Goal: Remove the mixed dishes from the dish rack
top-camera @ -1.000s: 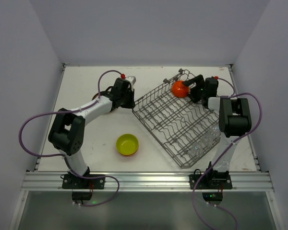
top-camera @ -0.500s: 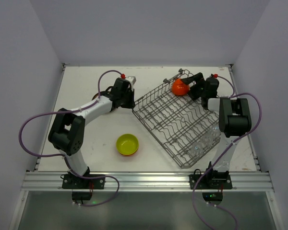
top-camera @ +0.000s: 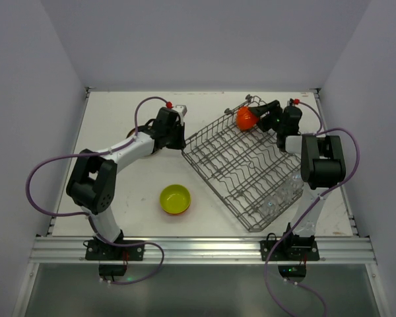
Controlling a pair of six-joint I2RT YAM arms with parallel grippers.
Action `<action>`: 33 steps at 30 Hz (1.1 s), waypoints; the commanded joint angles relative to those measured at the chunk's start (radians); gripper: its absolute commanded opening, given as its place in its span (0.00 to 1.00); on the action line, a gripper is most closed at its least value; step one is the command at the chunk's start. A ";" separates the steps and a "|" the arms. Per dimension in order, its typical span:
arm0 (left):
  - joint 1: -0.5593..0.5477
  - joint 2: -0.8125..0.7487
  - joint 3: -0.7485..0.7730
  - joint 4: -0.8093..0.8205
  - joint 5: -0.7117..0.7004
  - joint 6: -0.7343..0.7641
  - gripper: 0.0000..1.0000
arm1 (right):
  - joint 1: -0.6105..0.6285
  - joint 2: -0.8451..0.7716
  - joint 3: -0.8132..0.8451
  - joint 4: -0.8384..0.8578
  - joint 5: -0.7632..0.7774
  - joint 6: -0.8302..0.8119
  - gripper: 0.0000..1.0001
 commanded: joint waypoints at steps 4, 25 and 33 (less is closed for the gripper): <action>-0.014 0.019 -0.006 -0.014 0.046 -0.006 0.00 | 0.006 0.005 -0.004 0.112 -0.033 0.015 0.54; -0.014 0.017 -0.006 -0.016 0.042 -0.006 0.00 | 0.012 0.008 -0.041 0.230 -0.090 0.059 0.00; -0.014 0.014 -0.007 -0.016 0.042 -0.006 0.00 | 0.012 -0.036 -0.062 0.395 -0.144 0.090 0.00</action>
